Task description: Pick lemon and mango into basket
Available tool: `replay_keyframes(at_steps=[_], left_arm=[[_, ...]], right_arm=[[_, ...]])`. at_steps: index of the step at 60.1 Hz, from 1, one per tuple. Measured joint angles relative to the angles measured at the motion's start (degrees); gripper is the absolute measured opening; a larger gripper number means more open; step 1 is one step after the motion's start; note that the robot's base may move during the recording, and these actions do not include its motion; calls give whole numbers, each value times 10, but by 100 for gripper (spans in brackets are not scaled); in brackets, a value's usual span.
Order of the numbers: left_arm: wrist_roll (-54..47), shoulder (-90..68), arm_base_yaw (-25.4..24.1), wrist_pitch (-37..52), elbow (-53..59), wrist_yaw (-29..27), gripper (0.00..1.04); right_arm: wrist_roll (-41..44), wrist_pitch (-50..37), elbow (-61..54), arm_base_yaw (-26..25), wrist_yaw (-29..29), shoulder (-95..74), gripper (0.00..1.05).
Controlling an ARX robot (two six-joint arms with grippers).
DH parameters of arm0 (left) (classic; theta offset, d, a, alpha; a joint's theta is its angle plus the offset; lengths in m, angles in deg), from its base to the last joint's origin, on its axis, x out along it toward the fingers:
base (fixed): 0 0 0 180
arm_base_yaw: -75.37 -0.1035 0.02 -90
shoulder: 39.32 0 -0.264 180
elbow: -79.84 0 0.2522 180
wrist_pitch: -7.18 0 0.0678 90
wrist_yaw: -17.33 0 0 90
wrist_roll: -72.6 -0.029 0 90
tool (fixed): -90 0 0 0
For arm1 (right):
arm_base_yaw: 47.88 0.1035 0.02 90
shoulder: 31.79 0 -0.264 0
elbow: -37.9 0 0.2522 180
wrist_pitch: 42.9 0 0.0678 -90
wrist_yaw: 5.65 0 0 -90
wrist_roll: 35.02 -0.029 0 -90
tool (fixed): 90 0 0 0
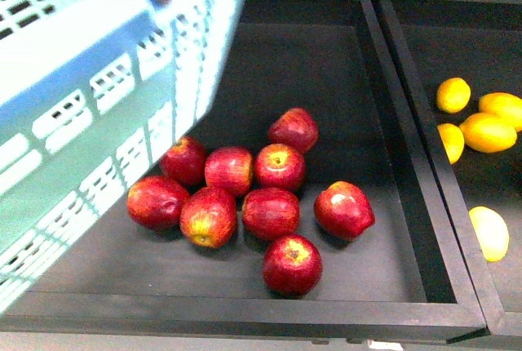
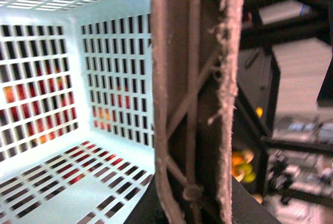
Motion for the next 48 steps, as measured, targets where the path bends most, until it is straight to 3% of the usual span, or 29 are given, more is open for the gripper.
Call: replay_keyframes(at_steps=[8, 28, 35, 48], left_arm=[[-68, -104, 47, 29, -66, -18, 6], [-50, -280, 202, 22, -192, 26, 6], [-48, -283, 215, 20, -195, 46, 6], [-49, -283, 215, 20, -198, 33, 6]], right_arm=[[0, 0, 0, 0, 2, 0, 96], [0, 0, 0, 0, 2, 0, 96], [0, 0, 0, 0, 2, 0, 96], [0, 0, 0, 0, 2, 0, 96]])
